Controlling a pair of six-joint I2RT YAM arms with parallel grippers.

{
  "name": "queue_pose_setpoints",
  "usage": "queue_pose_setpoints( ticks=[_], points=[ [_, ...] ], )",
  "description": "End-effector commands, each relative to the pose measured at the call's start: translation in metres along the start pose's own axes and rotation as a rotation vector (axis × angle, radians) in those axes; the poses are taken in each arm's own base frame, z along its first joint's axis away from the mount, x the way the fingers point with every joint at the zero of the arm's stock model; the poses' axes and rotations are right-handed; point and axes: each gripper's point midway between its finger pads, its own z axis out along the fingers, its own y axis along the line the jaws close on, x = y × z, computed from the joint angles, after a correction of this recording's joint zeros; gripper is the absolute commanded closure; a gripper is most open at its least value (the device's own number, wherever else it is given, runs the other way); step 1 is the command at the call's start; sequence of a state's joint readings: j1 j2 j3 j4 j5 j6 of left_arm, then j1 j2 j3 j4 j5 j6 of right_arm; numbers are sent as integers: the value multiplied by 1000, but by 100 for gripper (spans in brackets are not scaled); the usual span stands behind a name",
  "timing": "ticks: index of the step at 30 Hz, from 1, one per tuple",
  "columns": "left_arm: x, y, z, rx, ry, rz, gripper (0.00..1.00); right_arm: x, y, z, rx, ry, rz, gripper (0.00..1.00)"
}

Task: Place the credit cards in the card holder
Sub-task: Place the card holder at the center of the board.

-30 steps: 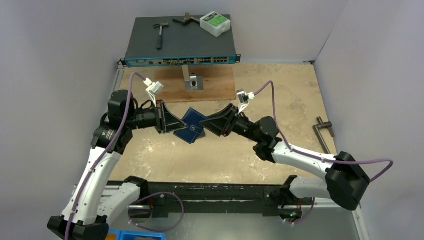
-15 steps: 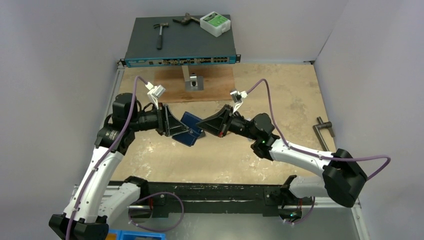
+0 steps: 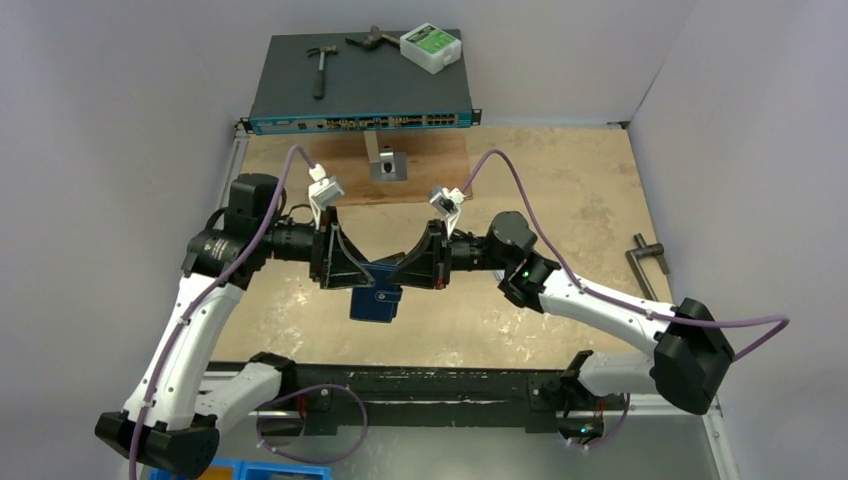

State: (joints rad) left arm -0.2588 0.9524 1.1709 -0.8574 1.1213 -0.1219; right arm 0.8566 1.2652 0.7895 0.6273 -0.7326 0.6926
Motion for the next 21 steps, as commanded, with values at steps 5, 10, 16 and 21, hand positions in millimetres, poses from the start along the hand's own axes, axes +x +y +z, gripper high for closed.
queue_pose_setpoints(
  ticks=[5,10,16,21],
  points=[
    [22,-3,-9,23,126,146,46,-17,24,3,-69,71,-112,100],
    [10,2,-8,-26,87,178,62,-13,24,5,-82,112,-110,100],
    [11,-3,-3,3,94,168,62,-9,24,7,-93,156,-119,100],
    [33,4,5,12,155,137,62,-9,22,9,-86,176,-128,100]
  ],
)
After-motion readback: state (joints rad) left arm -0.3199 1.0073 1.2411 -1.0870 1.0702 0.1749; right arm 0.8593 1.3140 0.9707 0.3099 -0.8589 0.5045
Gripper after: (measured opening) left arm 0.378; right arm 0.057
